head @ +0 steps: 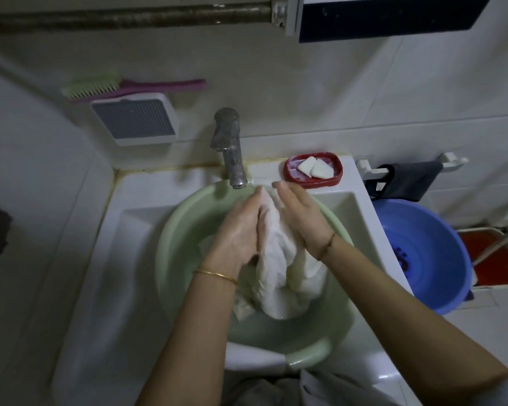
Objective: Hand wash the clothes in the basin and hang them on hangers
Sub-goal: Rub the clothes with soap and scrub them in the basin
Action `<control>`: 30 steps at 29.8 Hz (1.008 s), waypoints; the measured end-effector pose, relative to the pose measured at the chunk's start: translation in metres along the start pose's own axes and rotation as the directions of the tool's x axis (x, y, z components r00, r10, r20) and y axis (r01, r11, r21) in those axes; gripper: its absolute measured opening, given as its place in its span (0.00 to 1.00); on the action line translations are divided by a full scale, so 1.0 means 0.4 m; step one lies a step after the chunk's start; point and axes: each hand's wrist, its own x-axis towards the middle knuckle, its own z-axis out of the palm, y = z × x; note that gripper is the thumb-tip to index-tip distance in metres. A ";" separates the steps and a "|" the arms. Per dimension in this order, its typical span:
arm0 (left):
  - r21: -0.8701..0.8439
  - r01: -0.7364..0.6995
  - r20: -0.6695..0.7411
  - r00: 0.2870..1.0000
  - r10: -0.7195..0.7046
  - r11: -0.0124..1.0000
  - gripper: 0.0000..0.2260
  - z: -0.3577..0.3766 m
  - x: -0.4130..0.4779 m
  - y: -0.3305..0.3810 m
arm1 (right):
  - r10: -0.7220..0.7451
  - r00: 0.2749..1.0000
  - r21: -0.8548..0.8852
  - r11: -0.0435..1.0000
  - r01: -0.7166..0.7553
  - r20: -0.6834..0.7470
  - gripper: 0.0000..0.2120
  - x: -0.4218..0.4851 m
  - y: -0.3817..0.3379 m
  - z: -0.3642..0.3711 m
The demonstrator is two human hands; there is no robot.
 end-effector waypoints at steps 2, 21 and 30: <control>0.075 -0.121 0.062 0.991 0.116 0.990 0.10 -0.015 -0.006 0.039 | 0.023 0.979 -0.090 0.996 -0.005 0.204 0.27 -0.020 -0.003 -0.012; 0.429 -0.158 0.041 0.987 0.155 0.889 0.08 -0.094 0.019 -0.029 | -0.162 0.874 0.021 0.981 0.193 -0.458 0.11 0.000 -0.029 -0.091; -0.218 0.041 -0.076 0.995 -0.059 0.975 0.17 0.045 -0.027 -0.066 | -0.484 0.868 -0.750 0.614 0.245 -0.113 0.17 -0.065 -0.044 0.099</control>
